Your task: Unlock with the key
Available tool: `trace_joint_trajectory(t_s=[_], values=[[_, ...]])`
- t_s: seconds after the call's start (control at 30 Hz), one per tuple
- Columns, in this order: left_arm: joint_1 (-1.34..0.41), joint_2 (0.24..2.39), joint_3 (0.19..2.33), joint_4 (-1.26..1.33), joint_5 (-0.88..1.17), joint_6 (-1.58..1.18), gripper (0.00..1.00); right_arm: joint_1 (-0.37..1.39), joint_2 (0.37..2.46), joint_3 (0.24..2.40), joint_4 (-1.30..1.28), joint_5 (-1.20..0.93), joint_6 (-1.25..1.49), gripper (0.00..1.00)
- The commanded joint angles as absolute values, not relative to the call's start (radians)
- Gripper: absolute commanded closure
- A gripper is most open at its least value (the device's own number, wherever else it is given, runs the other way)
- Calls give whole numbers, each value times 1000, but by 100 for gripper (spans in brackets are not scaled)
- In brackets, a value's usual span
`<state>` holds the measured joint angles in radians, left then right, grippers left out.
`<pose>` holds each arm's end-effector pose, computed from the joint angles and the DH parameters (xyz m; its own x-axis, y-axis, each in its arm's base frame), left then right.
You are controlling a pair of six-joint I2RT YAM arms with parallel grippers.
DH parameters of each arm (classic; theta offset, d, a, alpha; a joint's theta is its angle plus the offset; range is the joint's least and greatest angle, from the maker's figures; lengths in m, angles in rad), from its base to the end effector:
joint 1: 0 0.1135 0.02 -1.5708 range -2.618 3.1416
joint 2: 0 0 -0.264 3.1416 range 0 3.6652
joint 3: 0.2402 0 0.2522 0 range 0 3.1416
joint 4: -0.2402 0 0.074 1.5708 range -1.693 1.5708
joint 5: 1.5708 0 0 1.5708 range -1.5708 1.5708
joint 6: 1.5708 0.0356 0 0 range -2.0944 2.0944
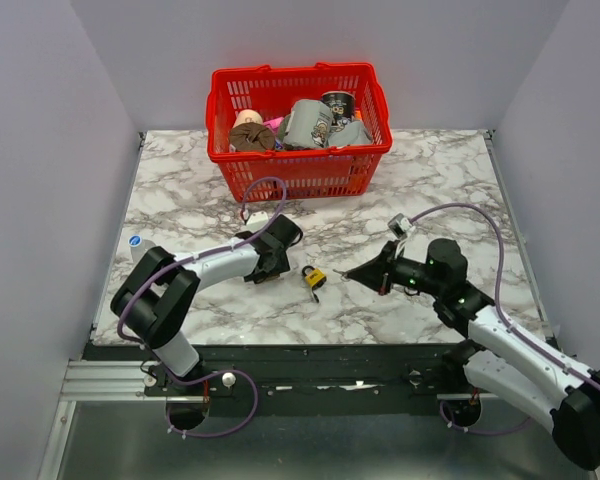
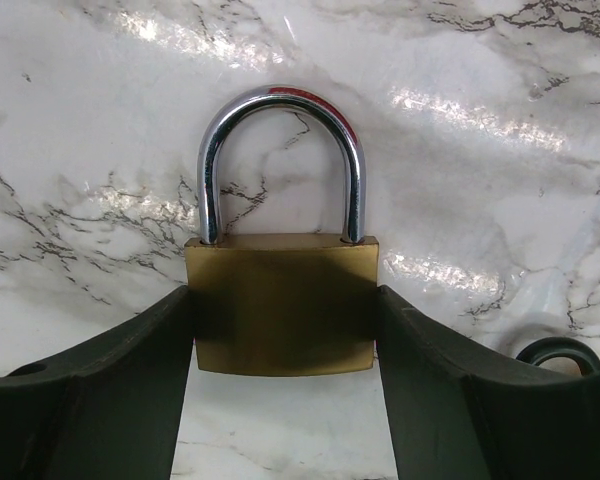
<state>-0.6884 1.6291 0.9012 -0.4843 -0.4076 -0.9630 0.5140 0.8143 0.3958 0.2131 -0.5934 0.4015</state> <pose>0.2373 -0.1769 0.1590 -0.8036 -0.3148 -0.5051 -0.3219 0.9437 -0.0761 0.1542 0.1099 0.2397 -0.5091 0.0846 -0.8566 -0.7446 0.4560 0.4876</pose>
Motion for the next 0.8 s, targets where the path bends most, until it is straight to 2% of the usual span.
trace_joint_trajectory(t_s=[0.0, 0.17, 0.33, 0.47, 0.6, 0.77], values=[[-689, 1707, 890, -411, -210, -957, 71, 612, 890, 383, 337, -473, 426, 99], [-666, 1677, 896, -373, -175, -974, 77, 724, 1044, 383, 503, -376, 508, 99], [-634, 1615, 888, -330, -173, -999, 90, 755, 1181, 429, 590, -348, 535, 99], [-601, 1597, 864, -281, -117, -1037, 96, 758, 1281, 445, 678, -322, 572, 99], [-575, 1595, 847, -253, -81, -1045, 100, 759, 1390, 471, 758, -319, 606, 99], [-555, 1574, 825, -233, -43, -1060, 100, 761, 1489, 523, 776, -302, 601, 99]])
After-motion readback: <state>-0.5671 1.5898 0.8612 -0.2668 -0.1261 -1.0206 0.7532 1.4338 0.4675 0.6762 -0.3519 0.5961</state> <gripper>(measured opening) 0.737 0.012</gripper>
